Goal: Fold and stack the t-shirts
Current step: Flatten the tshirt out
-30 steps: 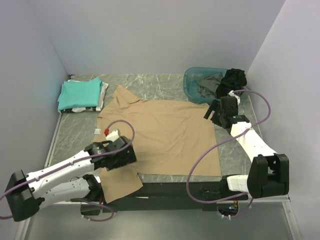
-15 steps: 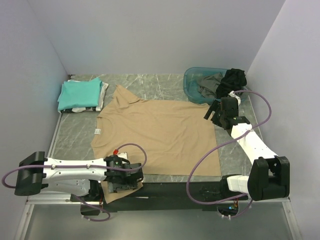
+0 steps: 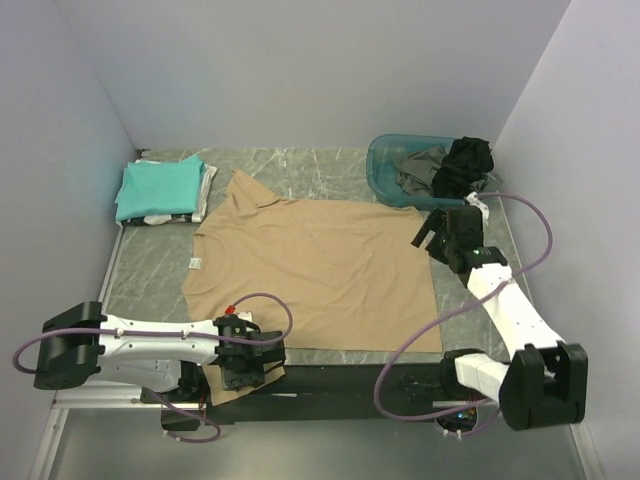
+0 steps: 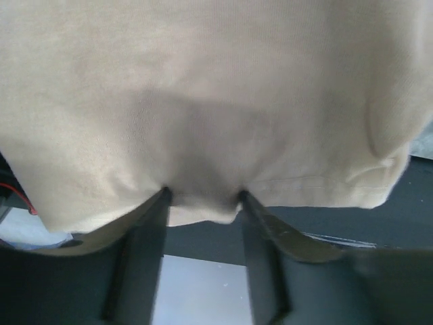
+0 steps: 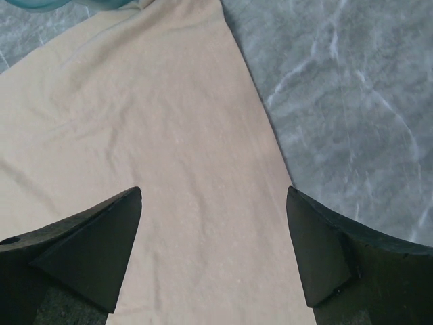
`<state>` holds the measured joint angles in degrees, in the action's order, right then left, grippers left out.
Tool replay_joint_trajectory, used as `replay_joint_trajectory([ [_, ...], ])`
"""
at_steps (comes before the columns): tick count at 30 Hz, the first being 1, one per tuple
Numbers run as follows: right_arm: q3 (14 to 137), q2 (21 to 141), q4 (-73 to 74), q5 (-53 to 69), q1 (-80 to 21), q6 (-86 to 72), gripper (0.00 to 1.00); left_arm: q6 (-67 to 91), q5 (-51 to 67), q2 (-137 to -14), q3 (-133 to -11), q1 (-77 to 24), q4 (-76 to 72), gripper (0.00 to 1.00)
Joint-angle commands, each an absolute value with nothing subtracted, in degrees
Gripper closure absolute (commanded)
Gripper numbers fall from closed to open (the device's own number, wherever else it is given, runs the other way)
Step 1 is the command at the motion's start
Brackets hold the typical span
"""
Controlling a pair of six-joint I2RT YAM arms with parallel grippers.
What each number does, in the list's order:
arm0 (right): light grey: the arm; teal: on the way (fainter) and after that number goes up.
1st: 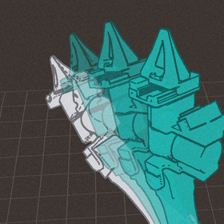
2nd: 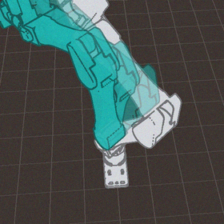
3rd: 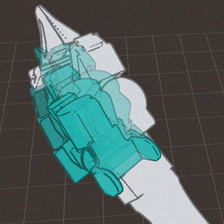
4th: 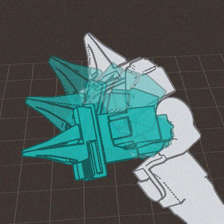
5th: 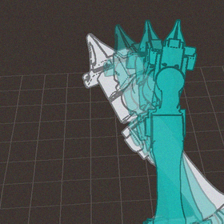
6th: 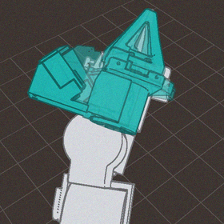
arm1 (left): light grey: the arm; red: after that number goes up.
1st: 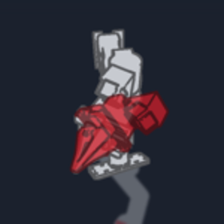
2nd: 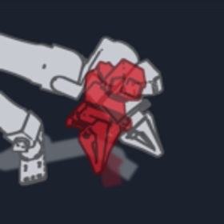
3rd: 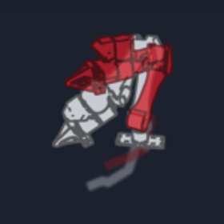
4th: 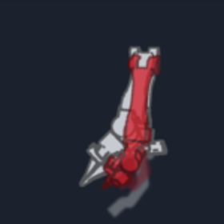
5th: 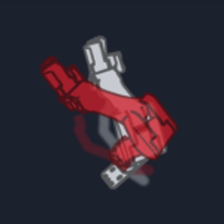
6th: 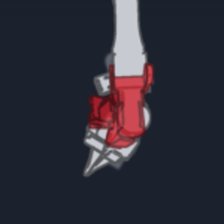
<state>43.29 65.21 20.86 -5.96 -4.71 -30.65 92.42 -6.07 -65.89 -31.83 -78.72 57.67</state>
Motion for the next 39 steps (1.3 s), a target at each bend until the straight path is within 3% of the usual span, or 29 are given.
replay_joint_trajectory([
  [1, 41.75, 59.51, 26.97, -7.82, -4.39, -34.36, 0.06, 91.50, -4.13, -66.97, -29.97, -78.93, 53.88, 0.55],
  [7, 37.80, 52.56, 37.32, -5.45, -4.48, -37.52, 0.05, 92.64, -5.36, -64.34, -29.62, -78.93, 56.34, 0.80],
  [11, 36.22, 49.58, 42.79, -1.77, -5.88, -38.32, 0.05, 92.64, -6.24, -61.18, -30.32, -78.93, 57.83, 0.86],
  [15, 37.87, 50.97, 49.38, -6.40, -17.46, -43.67, 0.06, 92.29, -7.29, -60.29, -31.81, -78.93, 59.94, 0.99],
  [16, 38.32, 51.76, 51.92, -7.81, -23.75, -46.99, 0.06, 92.37, -7.56, -60.12, -32.16, -79.01, 60.46, 0.99],
  [20, 35.62, 52.13, 54.84, -5.82, -31.54, -55.35, 0.08, 93.08, -8.09, -59.59, -32.61, -79.01, 61.00, 0.99],
  [28, 28.48, 47.37, 56.43, -1.76, -33.40, -64.07, 0.12, 95.01, -13.53, -57.48, -34.27, -78.84, 62.49, 0.99],
  [34, 23.47, 47.99, 49.48, 1.85, -34.10, -66.88, 0.25, 93.87, -17.93, -57.13, -36.03, -77.70, 63.11, 0.99],
  [39, 23.29, 49.74, 49.14, 0.09, -34.10, -66.45, 0.29, 91.06, -18.89, -57.39, -37.44, -75.59, 63.01, 0.99],
])
